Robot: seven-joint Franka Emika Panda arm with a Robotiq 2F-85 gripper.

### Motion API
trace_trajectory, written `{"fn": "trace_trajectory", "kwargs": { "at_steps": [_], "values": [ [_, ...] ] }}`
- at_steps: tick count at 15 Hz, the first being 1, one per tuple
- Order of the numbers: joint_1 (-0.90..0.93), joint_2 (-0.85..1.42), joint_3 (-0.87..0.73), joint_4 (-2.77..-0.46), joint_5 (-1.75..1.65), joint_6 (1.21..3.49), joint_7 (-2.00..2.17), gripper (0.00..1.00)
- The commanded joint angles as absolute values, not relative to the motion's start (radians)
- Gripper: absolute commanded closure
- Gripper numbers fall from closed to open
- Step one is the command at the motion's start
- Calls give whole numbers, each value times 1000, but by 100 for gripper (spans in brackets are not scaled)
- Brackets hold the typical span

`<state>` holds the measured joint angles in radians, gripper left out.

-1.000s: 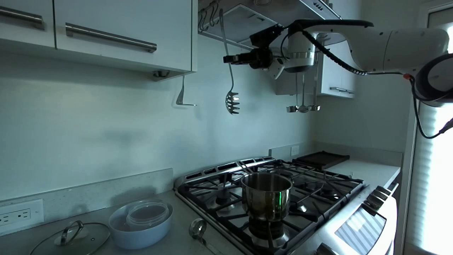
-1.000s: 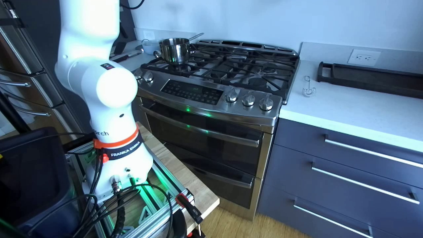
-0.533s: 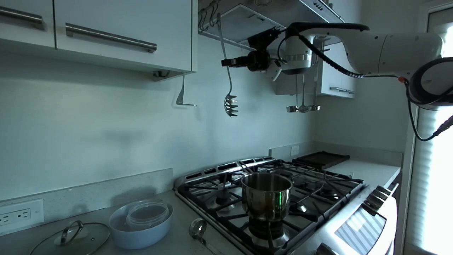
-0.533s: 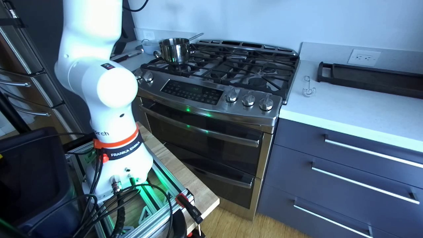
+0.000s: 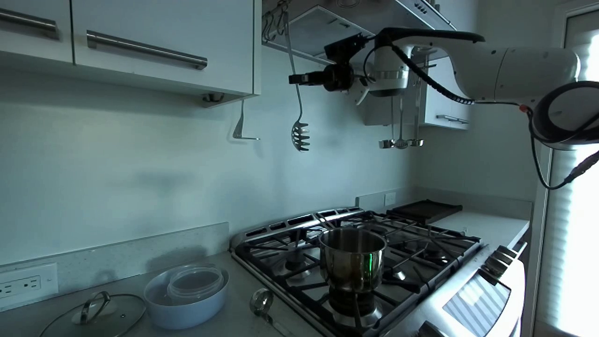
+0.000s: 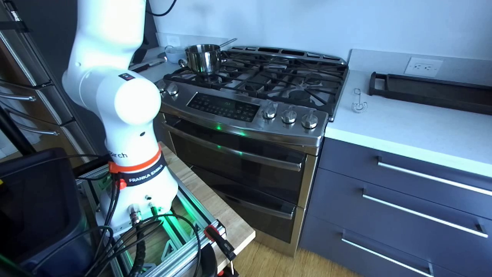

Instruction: Remove the silver ladle from the pot and hang it above the stove

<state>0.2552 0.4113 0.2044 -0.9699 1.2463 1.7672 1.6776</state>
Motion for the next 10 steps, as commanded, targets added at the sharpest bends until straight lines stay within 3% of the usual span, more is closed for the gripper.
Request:
{"fn": "trace_trajectory", "kwargs": {
  "at_steps": [1, 10],
  "values": [
    [261, 438, 209, -909, 1223, 1769, 1709, 97],
    [265, 452, 204, -896, 1167, 1762, 1740, 97]
  ]
}}
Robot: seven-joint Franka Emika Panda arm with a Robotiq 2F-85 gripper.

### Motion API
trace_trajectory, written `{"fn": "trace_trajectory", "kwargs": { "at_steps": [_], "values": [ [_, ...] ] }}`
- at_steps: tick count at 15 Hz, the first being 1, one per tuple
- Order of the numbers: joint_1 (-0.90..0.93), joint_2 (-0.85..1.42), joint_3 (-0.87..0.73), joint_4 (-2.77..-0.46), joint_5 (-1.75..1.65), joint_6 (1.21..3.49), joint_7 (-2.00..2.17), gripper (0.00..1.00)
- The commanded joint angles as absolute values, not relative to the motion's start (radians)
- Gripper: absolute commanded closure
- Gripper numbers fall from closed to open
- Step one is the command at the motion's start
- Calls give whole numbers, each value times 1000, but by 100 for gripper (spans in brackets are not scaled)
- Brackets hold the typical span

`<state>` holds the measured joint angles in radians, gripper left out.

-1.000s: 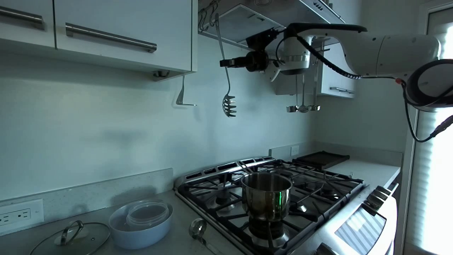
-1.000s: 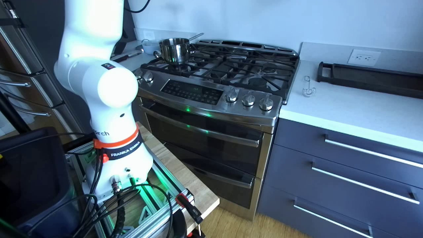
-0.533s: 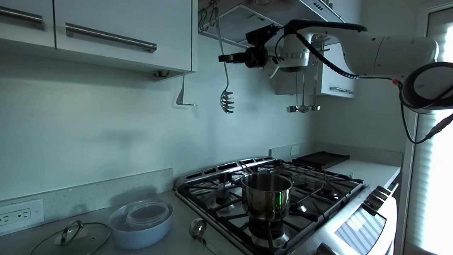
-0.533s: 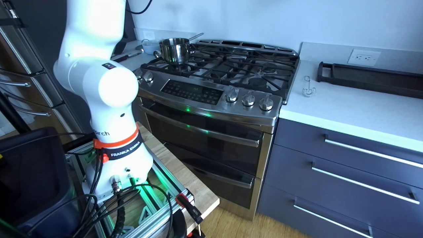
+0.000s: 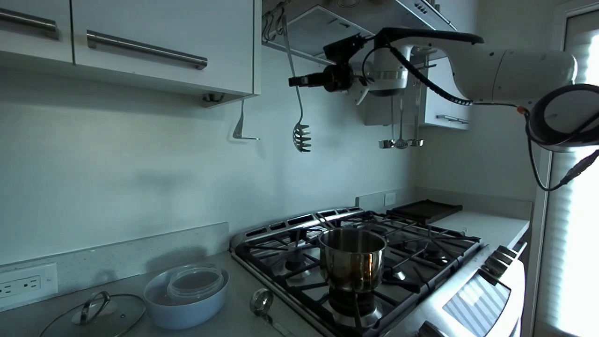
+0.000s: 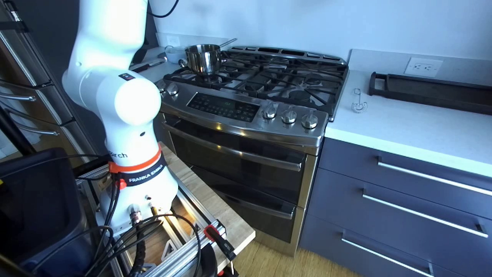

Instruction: Remove the silver ladle from the pot and hang it above the stove

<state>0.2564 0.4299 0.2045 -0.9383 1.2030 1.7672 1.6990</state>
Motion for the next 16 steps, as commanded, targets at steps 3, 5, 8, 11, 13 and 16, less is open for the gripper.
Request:
{"fn": "trace_trajectory", "kwargs": {
  "at_steps": [3, 5, 8, 11, 13, 16],
  "values": [
    [267, 456, 205, -890, 1143, 1762, 1750, 97],
    [269, 461, 207, -882, 1133, 1761, 1757, 97],
    [271, 466, 208, -873, 1118, 1757, 1767, 97],
    [267, 468, 213, -861, 1127, 1760, 1765, 97],
    [264, 468, 214, -849, 1130, 1762, 1764, 97],
    [264, 472, 215, -830, 1131, 1763, 1765, 97]
  ]
}}
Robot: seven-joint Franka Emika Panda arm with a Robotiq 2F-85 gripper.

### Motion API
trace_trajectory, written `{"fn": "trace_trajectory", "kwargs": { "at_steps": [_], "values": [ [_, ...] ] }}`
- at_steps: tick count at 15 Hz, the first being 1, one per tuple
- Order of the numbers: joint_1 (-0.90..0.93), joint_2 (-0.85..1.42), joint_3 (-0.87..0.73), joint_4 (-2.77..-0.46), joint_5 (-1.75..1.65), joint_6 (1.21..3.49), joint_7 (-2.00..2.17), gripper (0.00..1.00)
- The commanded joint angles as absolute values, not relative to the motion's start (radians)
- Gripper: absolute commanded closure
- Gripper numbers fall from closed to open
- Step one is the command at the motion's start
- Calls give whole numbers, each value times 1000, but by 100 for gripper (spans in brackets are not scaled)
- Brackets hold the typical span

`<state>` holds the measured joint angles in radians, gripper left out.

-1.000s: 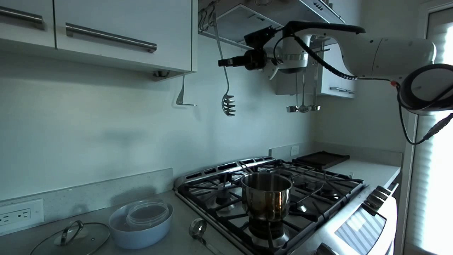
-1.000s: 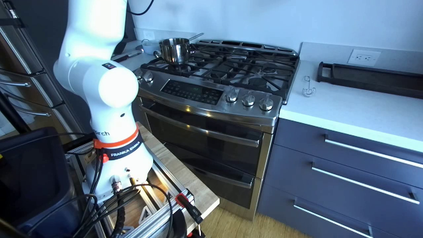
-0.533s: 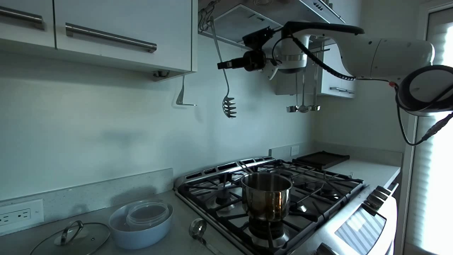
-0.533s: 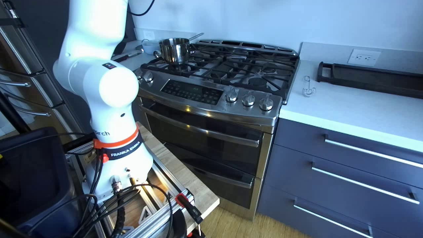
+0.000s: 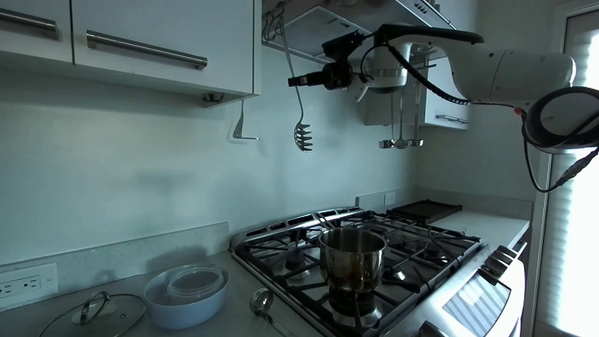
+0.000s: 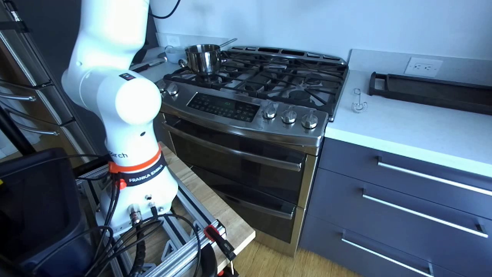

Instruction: Remove the silver ladle from the pot and hang it above the stove

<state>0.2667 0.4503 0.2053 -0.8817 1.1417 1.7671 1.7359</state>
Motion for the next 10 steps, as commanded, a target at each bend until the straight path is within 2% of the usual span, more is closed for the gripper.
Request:
{"fn": "trace_trajectory", "kwargs": {
  "at_steps": [1, 10],
  "values": [
    [265, 474, 215, -824, 1131, 1764, 1766, 97],
    [273, 490, 212, -793, 1113, 1773, 1778, 97]
  ]
}}
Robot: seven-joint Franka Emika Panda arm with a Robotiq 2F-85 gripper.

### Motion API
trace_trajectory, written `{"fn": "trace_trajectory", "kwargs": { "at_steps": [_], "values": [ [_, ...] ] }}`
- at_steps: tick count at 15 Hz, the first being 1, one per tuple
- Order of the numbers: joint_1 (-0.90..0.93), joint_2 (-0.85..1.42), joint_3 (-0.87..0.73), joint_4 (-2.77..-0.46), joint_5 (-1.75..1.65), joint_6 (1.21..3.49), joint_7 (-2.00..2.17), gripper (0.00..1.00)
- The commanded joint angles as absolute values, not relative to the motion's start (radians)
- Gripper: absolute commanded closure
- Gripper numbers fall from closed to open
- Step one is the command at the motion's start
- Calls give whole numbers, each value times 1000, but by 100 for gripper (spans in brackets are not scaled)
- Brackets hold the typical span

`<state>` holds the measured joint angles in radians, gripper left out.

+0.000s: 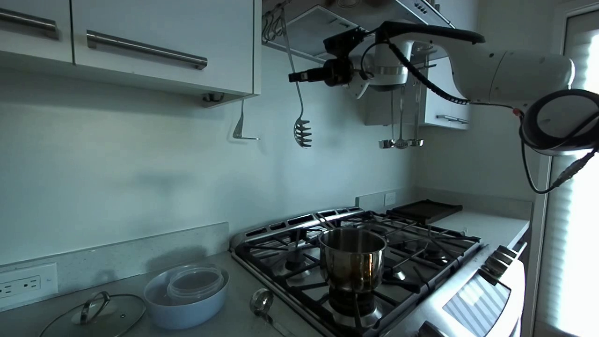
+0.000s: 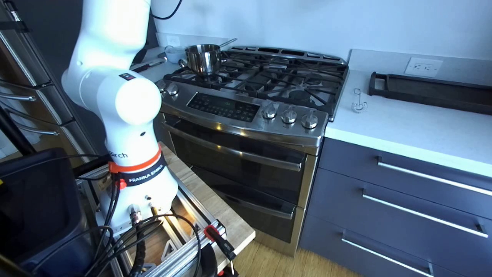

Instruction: Remove the silver ladle from the pot and hang it above the stove

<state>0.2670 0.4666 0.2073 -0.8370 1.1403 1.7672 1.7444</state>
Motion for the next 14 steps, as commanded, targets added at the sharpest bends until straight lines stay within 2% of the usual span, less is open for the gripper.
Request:
{"fn": "trace_trajectory", "kwargs": {
  "at_steps": [1, 14],
  "values": [
    [274, 491, 211, -793, 1110, 1775, 1778, 97],
    [261, 498, 210, -762, 1090, 1778, 1779, 97]
  ]
}}
